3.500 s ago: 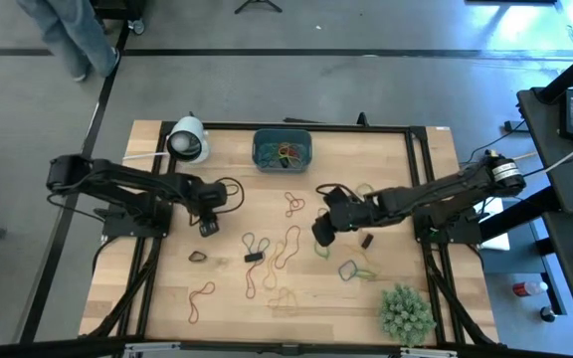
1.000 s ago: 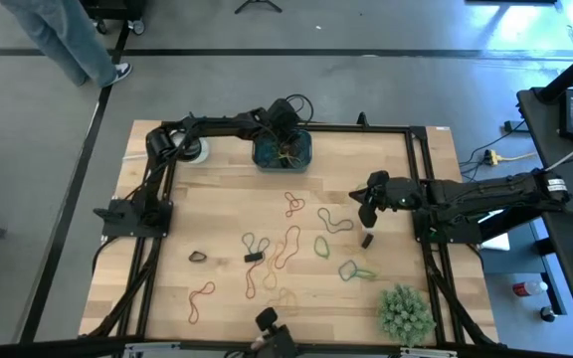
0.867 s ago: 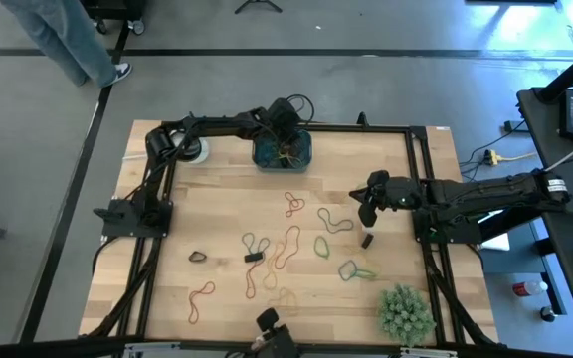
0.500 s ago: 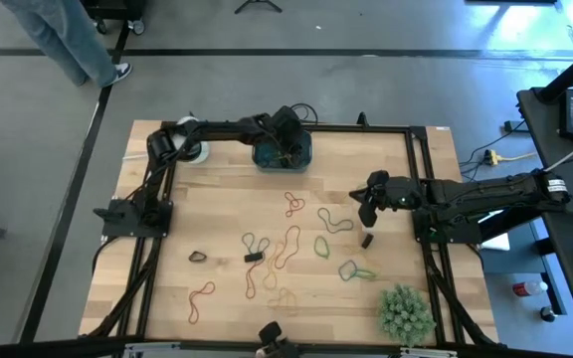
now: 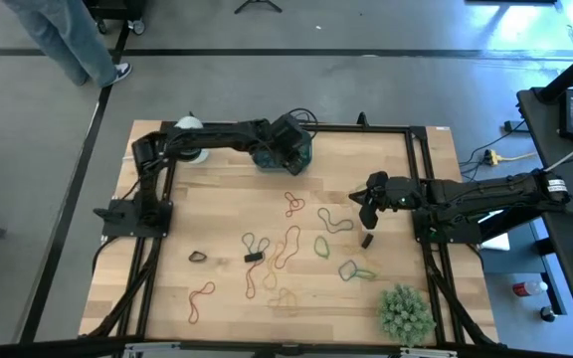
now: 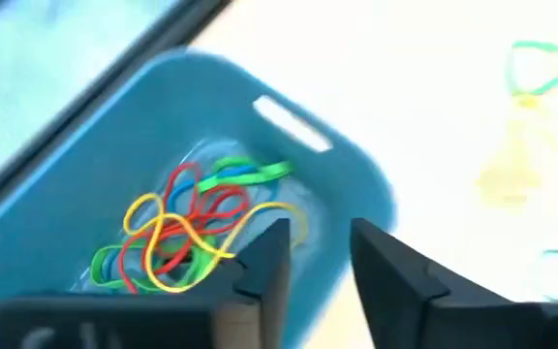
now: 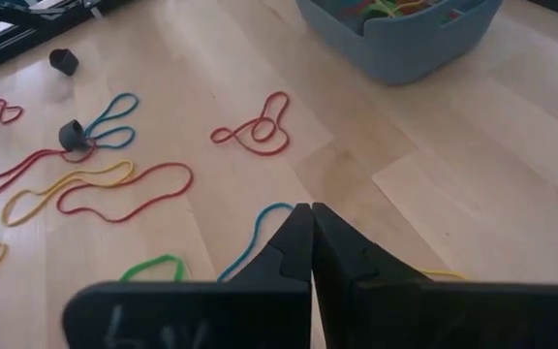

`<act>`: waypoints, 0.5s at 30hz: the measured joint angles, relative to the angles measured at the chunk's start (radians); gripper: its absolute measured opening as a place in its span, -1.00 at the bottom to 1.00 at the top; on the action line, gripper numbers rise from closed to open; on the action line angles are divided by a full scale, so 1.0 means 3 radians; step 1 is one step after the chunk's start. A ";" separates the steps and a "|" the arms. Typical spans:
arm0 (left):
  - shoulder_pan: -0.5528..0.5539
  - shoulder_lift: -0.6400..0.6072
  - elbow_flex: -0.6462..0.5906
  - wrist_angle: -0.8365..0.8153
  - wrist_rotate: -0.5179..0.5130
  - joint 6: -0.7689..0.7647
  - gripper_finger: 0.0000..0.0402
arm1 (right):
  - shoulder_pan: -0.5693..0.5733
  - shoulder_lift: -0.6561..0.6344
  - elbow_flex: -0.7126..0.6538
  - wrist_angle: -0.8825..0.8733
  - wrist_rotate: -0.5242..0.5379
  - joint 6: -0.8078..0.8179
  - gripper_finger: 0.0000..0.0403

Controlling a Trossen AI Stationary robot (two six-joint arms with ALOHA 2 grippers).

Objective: Pick and place rubber bands into bin
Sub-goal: Put the red rubber band into the blue bin

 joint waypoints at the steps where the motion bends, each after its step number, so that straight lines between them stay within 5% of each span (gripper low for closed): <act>1: -0.0058 -0.0062 0.0000 -0.0014 -0.0062 -0.0001 -0.58 | 0.0000 0.0000 0.0000 -0.0010 0.0000 0.0000 -0.99; 6: -0.0405 -0.0406 -0.0221 0.0064 -0.0480 -0.0031 -0.94 | 0.0000 0.0001 0.0000 -0.0011 0.0001 0.0001 -0.99; 15: -0.1172 -0.1293 -0.1575 0.0953 -0.1128 -0.0539 -0.99 | 0.0001 0.0001 0.0000 0.0008 0.0003 0.0002 -0.99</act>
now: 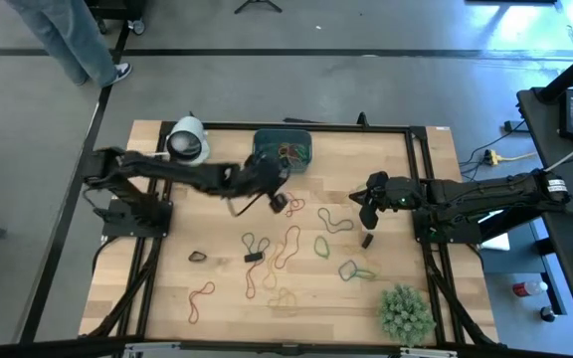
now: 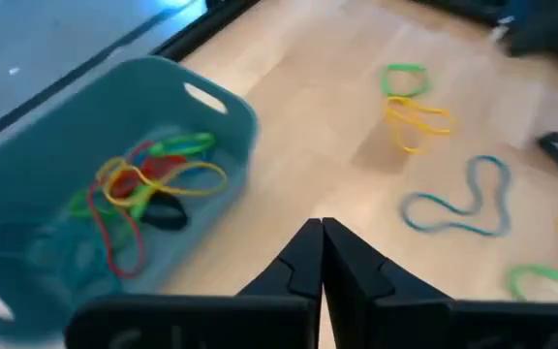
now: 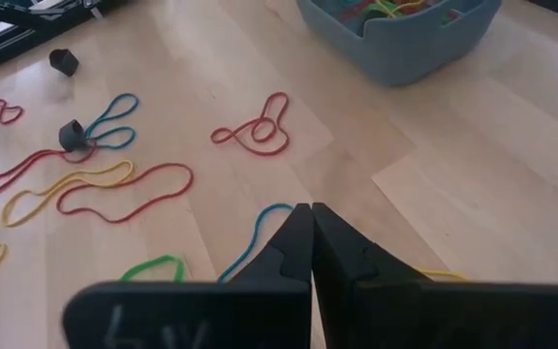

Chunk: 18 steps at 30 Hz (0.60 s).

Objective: Pick and place rubber bands into bin
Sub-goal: Put the red rubber band into the blue bin

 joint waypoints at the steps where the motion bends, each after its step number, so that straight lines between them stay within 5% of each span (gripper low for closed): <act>1: -0.0090 -0.0104 -0.0157 0.0098 -0.0074 -0.0040 -0.99 | 0.0000 0.0000 0.0000 0.0006 -0.0001 0.0000 -0.99; 11: -0.0630 -0.1023 -0.1363 0.0802 -0.0320 -0.0106 -0.99 | 0.0187 0.0077 0.0117 0.0018 0.0032 0.0191 -0.99; 18: -0.0752 -0.1663 -0.1997 0.1201 -0.0050 0.0014 -0.99 | 0.0430 0.0781 0.0744 -0.0045 0.0461 0.0288 -0.99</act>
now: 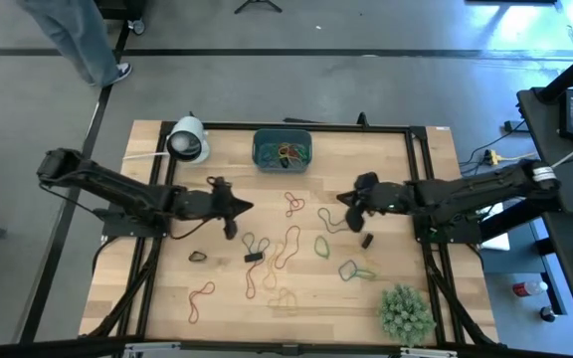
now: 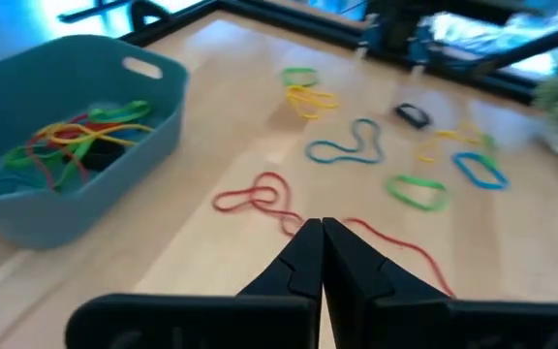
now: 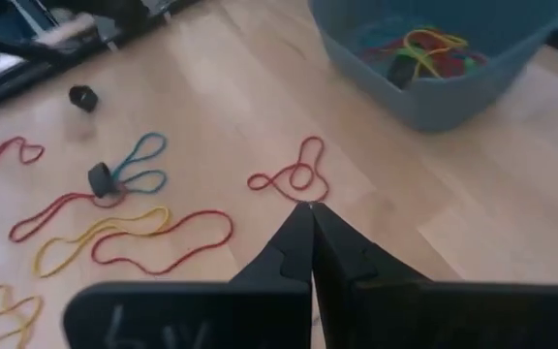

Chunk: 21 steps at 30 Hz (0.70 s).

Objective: Pick and place rubber bands into bin
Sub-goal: Put the red rubber band into the blue bin

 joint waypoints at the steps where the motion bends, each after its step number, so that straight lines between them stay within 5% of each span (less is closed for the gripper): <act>1: -0.0017 -0.0078 -0.0063 0.0029 0.0030 0.0005 -0.99 | 0.0012 0.0159 0.0133 -0.0050 0.0010 -0.0002 -0.99; 10: -0.0155 -0.0643 -0.0428 0.0109 0.0102 0.0233 -0.99 | 0.0004 0.1726 0.1524 -0.1013 0.0009 0.0174 -0.93; 21: -0.0217 -0.0753 -0.0440 0.0081 0.0456 0.0292 -0.99 | -0.0231 0.3006 0.2687 -0.1375 -0.0336 0.0349 -0.48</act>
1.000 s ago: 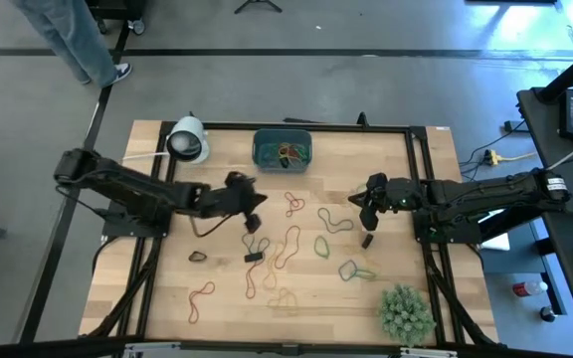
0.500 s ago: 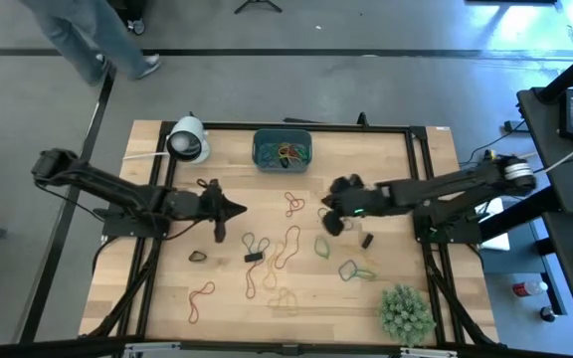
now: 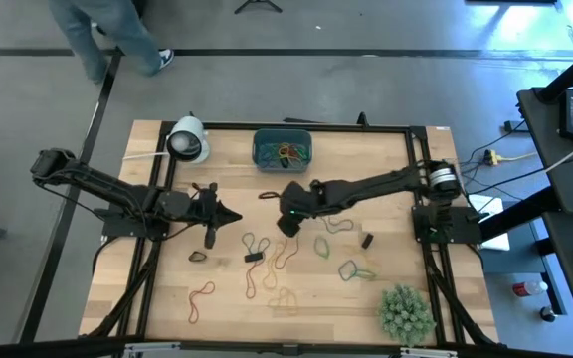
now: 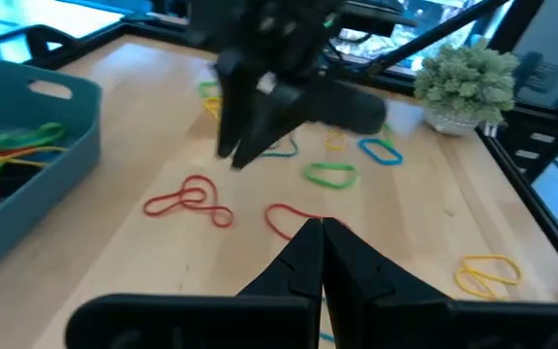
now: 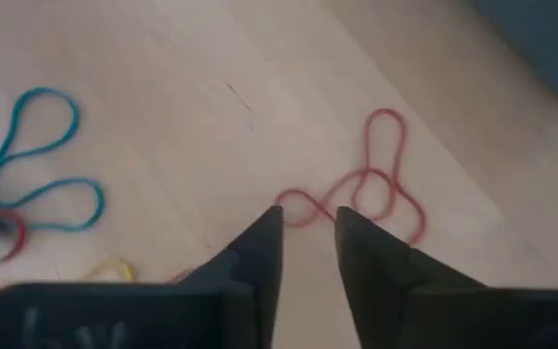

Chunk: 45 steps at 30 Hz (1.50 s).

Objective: Pick and place rubber bands into bin
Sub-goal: Put the red rubber band into the blue bin

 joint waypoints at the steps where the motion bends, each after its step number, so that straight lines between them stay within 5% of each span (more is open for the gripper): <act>1: 0.0000 0.0000 0.0000 -0.0004 0.0040 -0.0002 -0.99 | -0.0030 0.0066 0.0065 0.0000 -0.0041 0.0000 -0.43; 8: 0.0000 0.0000 0.0000 0.0003 0.0178 -0.0056 -0.99 | -0.0219 0.0344 0.0196 -0.0049 -0.0107 0.0232 -0.17; 16: 0.0000 0.0001 0.0000 -0.0002 0.0204 -0.0114 -0.99 | -0.0307 0.0561 0.0203 -0.0179 -0.0372 0.0362 -0.17; 21: 0.0001 0.0001 0.0000 -0.0003 0.0208 -0.0098 -0.99 | -0.0288 0.0615 0.0218 -0.0299 -0.0409 0.0424 -0.38; 25: 0.0004 0.0001 0.0000 -0.0003 0.0160 0.0024 -0.99 | -0.0255 0.0554 0.0202 -0.0338 -0.0396 0.0325 -0.82; 38: 0.0004 0.0003 0.0000 0.0005 -0.0207 0.0234 -0.99 | -0.0259 -0.0487 0.0189 -0.0727 -0.0448 0.0142 -0.99; 45: 0.0145 0.0003 0.0001 0.0001 -0.0273 0.0236 -0.99 | -0.0566 -0.0970 0.0361 -0.0809 -0.0081 -0.0301 -0.99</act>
